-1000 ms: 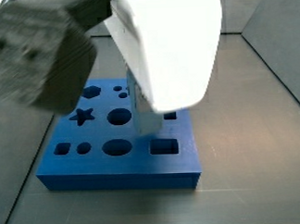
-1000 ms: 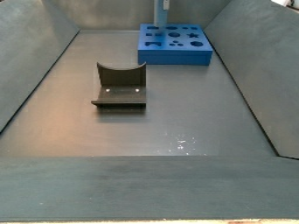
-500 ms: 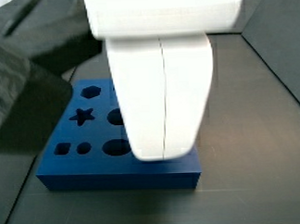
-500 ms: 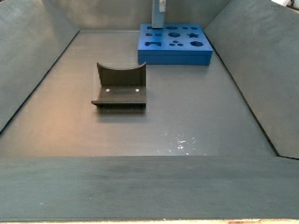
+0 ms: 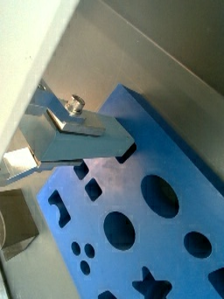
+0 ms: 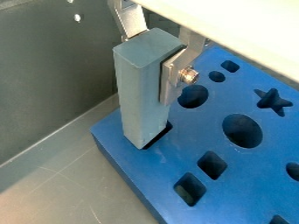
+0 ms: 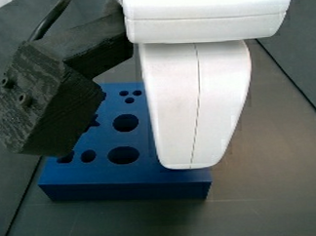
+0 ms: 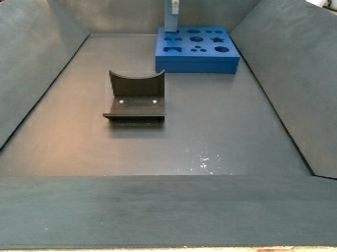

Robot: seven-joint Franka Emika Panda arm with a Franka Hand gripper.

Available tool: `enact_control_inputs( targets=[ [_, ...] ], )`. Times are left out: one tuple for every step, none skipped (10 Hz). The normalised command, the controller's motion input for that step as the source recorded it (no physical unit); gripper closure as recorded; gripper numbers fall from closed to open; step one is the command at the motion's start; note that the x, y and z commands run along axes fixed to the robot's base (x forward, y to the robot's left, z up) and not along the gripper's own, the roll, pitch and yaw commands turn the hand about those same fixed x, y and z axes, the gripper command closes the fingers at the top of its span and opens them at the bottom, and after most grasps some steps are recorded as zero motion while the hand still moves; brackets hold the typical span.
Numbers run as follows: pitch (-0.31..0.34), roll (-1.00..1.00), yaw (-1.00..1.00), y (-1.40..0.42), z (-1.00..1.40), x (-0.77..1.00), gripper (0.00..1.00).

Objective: Pick up the rectangle object. Move up. Place the rectangle object on the fixture. Regrasp the rectangle object. Move to above the board. Insert the rectangle object.
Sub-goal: Insert the rectangle object.

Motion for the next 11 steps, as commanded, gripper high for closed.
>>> enact_control_inputs(
  targets=[
    [0.0,0.14,-0.02,0.03,-0.13,-0.28,1.0],
    [0.006,0.0,-0.17,0.08,-0.17,-0.21,1.0],
    [0.063,-0.05,-0.34,0.0,-0.31,-0.05,1.0],
    [0.074,-0.2,-0.52,-0.12,-0.42,-0.03,1.0],
    [0.134,-0.16,-0.53,-0.11,-0.55,0.0,1.0],
    [0.151,0.0,-0.43,-0.09,-0.55,0.03,1.0],
    [0.149,0.0,-0.35,-0.09,-0.45,0.05,1.0],
    [0.103,0.0,-0.22,-0.07,-0.41,0.03,1.0],
    [0.0,-0.04,-0.01,0.0,-0.05,0.02,1.0],
    [0.0,-0.01,0.0,0.0,0.0,0.0,1.0],
    [0.0,0.0,0.0,0.0,0.0,0.0,1.0]
  ],
)
